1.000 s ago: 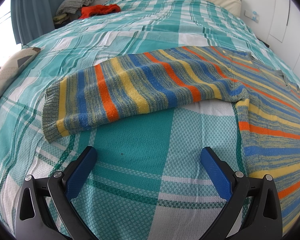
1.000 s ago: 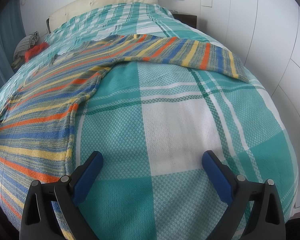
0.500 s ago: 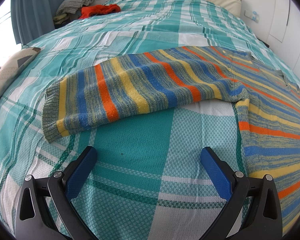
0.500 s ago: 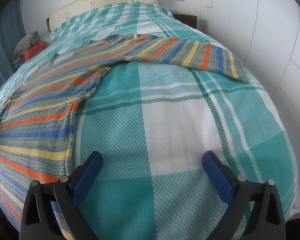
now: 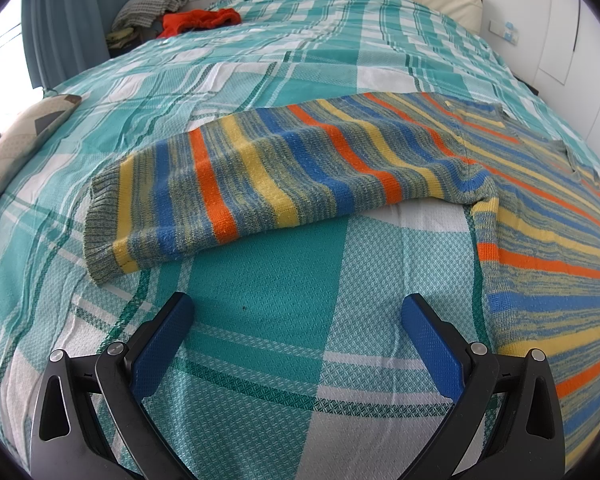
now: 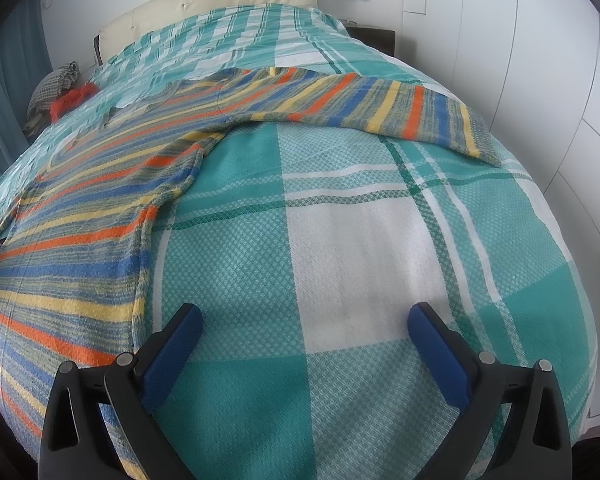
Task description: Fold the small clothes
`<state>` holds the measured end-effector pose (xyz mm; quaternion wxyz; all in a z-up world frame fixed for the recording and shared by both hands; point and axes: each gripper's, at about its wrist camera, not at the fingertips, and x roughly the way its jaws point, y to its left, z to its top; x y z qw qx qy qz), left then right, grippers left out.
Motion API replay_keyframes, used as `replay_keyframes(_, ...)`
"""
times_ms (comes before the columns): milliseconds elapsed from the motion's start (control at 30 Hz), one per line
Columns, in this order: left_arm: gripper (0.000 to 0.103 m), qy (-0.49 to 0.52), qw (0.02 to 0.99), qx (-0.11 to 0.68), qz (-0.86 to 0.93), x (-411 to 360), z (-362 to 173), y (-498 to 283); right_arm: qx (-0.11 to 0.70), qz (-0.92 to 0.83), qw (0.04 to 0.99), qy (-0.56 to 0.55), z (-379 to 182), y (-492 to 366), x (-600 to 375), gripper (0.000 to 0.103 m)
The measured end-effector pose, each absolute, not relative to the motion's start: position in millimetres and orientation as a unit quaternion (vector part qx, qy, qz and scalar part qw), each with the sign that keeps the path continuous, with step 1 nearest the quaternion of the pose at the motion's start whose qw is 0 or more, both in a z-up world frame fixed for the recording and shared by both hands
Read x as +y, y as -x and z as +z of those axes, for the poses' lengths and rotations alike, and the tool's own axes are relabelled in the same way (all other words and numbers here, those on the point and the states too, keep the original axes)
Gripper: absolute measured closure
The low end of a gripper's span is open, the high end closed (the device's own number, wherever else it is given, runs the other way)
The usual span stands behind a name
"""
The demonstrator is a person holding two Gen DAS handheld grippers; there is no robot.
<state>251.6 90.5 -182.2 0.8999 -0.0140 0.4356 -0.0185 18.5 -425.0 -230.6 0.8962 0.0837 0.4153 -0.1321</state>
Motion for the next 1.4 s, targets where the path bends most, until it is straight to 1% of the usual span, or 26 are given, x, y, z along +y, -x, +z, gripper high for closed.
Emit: replay_keyframes(1400, 0.0, 0.014, 0.9, 0.436, -0.018, 90.4, -182.7, -251.6, 0.418, -0.133, 0.895, -0.081, -229.6, -17.2, -423.4, 0.0)
